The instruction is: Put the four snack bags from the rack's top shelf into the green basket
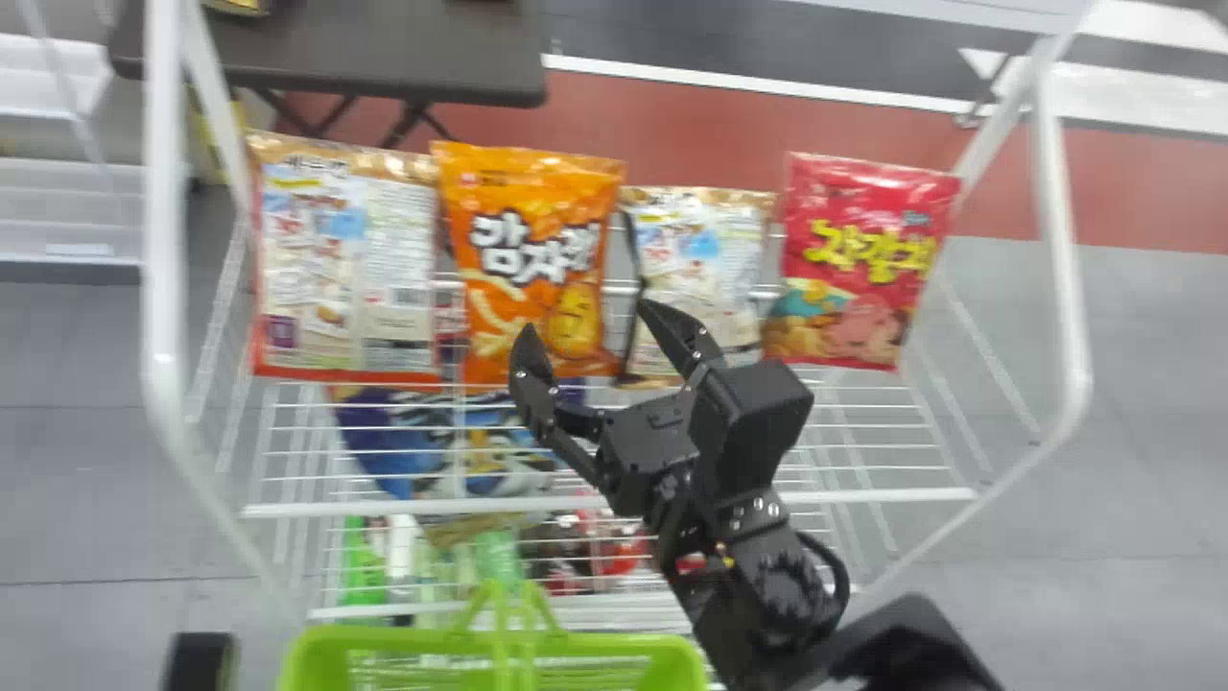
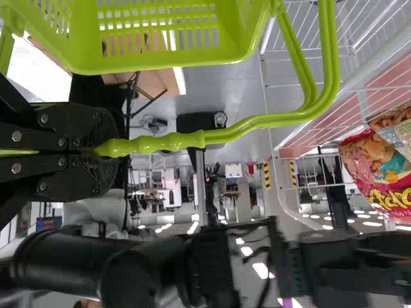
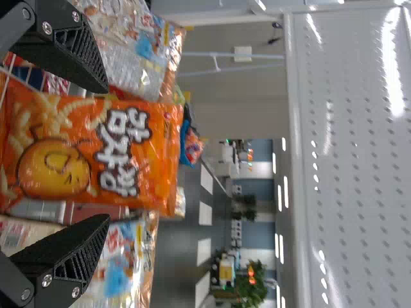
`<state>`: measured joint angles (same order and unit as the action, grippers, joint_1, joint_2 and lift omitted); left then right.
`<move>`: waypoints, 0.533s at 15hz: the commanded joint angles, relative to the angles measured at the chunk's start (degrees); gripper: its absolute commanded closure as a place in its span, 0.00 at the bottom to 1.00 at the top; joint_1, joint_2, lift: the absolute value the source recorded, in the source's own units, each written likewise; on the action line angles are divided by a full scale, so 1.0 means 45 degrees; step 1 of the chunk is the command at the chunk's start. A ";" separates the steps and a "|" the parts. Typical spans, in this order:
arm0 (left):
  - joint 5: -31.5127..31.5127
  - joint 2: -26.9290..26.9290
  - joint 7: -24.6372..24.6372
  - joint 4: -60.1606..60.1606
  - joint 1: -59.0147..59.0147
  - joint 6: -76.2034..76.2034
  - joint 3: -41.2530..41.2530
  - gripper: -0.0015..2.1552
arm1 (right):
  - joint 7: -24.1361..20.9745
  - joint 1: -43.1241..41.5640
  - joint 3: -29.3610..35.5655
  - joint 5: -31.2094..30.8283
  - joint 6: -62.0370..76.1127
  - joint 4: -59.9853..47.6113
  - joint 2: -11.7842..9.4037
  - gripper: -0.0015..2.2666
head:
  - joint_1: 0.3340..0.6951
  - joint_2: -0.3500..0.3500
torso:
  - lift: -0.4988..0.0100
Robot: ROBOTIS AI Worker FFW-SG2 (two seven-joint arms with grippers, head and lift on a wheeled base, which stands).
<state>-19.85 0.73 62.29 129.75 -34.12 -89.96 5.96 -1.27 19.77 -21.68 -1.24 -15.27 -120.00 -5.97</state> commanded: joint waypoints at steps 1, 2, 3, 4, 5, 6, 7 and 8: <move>-0.0022 0.0013 0.0045 -0.0045 0.0003 -0.0015 -0.0036 1.00 | 0.0166 -0.1621 -0.0768 0.0062 -0.1481 0.1003 0.0585 0.06 | 1.00 0.45 | 0.98; -0.0022 0.0033 0.0065 -0.0045 0.0003 -0.0015 -0.0016 1.00 | 0.0420 -0.2128 -0.0905 0.0062 -0.1833 0.1491 0.0956 0.06 | 1.00 0.49 | 0.98; -0.0022 0.0052 0.0104 -0.0045 0.0003 -0.0015 -0.0016 1.00 | 0.0927 -0.2578 -0.0925 0.0120 -0.1989 0.2018 0.1288 0.06 | 1.00 0.53 | 0.98; -0.0041 0.0072 0.0123 -0.0045 0.0023 -0.0015 0.0023 1.00 | 0.1240 -0.2929 -0.0944 0.0238 -0.1989 0.2487 0.1339 0.06 | 1.00 0.61 | 0.98; -0.0080 0.0072 0.0143 -0.0045 0.0023 -0.0015 0.0081 1.00 | 0.1455 -0.3339 -0.1022 0.0355 -0.2223 0.2936 0.1339 0.06 | 1.00 0.64 | 0.98; -0.0100 0.0072 0.0162 -0.0064 0.0042 -0.0015 0.0120 1.00 | 0.1689 -0.3769 -0.1061 0.0413 -0.2380 0.3347 0.1339 0.06 | 1.00 0.67 | 0.98; -0.0100 0.0072 0.0182 -0.0103 0.0042 -0.0015 0.0140 1.00 | 0.1650 -0.4121 -0.1257 0.0374 -0.2575 0.3679 0.1339 0.06 | 1.00 0.69 | 0.98; -0.0139 0.0072 0.0240 -0.0103 0.0042 -0.0015 0.0198 1.00 | 0.1572 -0.4433 -0.1452 0.0199 -0.2692 0.4050 0.1339 0.06 | 1.00 0.72 | 0.98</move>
<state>-20.31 1.05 63.22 129.36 -33.96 -89.96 6.57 6.00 2.04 -27.09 0.28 -26.46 -104.23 -0.02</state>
